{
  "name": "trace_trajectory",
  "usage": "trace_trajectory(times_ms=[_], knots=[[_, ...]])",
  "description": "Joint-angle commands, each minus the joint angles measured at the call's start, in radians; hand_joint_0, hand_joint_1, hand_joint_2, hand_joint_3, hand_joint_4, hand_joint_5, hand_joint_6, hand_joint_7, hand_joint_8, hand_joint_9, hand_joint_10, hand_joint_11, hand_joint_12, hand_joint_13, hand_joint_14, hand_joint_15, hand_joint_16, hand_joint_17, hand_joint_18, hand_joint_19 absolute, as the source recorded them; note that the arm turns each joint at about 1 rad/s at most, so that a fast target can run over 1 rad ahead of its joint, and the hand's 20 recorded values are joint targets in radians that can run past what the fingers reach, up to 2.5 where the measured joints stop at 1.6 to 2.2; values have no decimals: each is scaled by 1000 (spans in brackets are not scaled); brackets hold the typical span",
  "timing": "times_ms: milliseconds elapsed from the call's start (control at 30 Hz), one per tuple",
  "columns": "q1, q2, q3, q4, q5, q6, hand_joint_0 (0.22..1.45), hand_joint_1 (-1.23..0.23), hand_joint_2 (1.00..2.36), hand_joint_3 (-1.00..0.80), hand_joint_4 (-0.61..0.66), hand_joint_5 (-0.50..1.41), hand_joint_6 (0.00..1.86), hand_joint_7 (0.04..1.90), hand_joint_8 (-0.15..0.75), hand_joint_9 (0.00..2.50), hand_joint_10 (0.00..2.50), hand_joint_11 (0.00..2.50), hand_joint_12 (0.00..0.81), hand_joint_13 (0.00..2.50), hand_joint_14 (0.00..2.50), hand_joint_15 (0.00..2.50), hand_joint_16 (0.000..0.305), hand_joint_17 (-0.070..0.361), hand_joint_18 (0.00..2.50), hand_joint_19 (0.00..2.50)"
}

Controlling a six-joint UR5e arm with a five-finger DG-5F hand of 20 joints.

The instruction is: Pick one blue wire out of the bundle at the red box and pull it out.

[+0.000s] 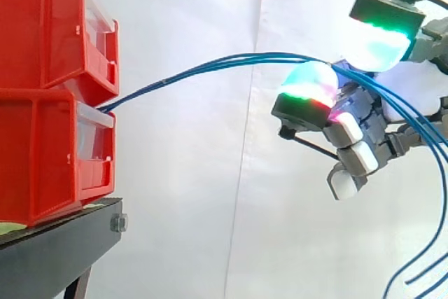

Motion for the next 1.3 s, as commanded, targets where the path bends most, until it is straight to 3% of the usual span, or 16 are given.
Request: trace_trajectory(times_ms=[0, 200, 400, 567, 700, 933, 1033, 1267], knots=[[-1, 1, 0, -1, -1, 0, 582, -701, 1000, -500, 186, -146, 928, 952, 358, 915, 13, 636, 428, 883, 17, 506, 56, 126, 765, 466], [-1, -1, 0, 0, -1, 0, 588, -657, 1009, -396, 169, -128, 931, 1030, 370, 972, 13, 643, 424, 921, 19, 531, 55, 125, 776, 493], [-1, -1, 0, -1, -1, 0, 569, -503, 1012, -333, 166, -115, 921, 1084, 372, 1002, 12, 636, 427, 927, 18, 559, 56, 127, 752, 538], [-3, -1, 0, -1, -1, 0, 563, -577, 1013, -318, 191, -122, 917, 1080, 376, 999, 16, 635, 429, 927, 19, 562, 57, 127, 753, 539], [-4, -1, 0, -1, -1, 0, 529, -634, 1007, -417, 202, -132, 917, 1039, 374, 972, 14, 632, 437, 926, 19, 564, 59, 132, 768, 521], [-7, -1, 0, -1, -2, 0, 492, -490, 1000, -500, 201, -136, 901, 978, 382, 967, 11, 629, 450, 921, 18, 553, 62, 139, 770, 526], [-7, -1, 0, -1, -1, 0, 548, -450, 1005, -436, 186, -134, 894, 1003, 369, 967, 14, 626, 432, 906, 20, 557, 58, 130, 736, 538], [-15, -1, 0, -1, 3, -9, 576, -566, 1016, -264, 192, -122, 899, 1058, 371, 1000, 15, 641, 427, 935, 18, 556, 56, 126, 777, 531]])
